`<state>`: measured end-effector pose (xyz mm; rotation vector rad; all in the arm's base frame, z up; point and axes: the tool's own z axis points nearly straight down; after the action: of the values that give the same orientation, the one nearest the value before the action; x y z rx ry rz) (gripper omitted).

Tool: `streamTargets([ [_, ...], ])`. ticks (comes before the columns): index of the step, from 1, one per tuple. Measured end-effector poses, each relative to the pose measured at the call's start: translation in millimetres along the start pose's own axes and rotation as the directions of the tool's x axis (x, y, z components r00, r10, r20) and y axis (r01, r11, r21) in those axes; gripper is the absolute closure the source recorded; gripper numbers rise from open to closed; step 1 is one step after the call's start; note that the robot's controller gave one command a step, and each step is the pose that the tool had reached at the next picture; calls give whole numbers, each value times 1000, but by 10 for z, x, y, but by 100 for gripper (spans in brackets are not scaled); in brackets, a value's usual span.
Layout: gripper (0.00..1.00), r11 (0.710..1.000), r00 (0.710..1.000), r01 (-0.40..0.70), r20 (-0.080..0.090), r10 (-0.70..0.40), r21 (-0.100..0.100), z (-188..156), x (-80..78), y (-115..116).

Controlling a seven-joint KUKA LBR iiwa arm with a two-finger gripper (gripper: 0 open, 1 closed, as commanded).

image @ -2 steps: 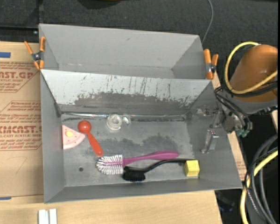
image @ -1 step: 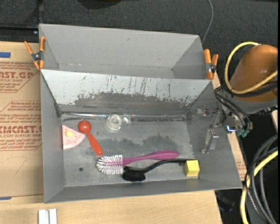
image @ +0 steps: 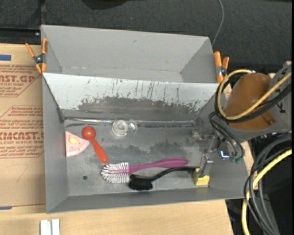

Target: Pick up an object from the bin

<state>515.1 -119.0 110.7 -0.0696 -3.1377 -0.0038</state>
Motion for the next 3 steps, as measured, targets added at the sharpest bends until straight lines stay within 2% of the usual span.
streamTargets([
  [1, 0, 1000, 1000, 26, 16, -26, 4, 216, -264, 402],
  [2, 0, 999, 999, 48, 6, -48, 4, 418, 36, 379],
  [3, 100, 998, 998, 60, 19, -61, 6, 385, -147, 614],
])
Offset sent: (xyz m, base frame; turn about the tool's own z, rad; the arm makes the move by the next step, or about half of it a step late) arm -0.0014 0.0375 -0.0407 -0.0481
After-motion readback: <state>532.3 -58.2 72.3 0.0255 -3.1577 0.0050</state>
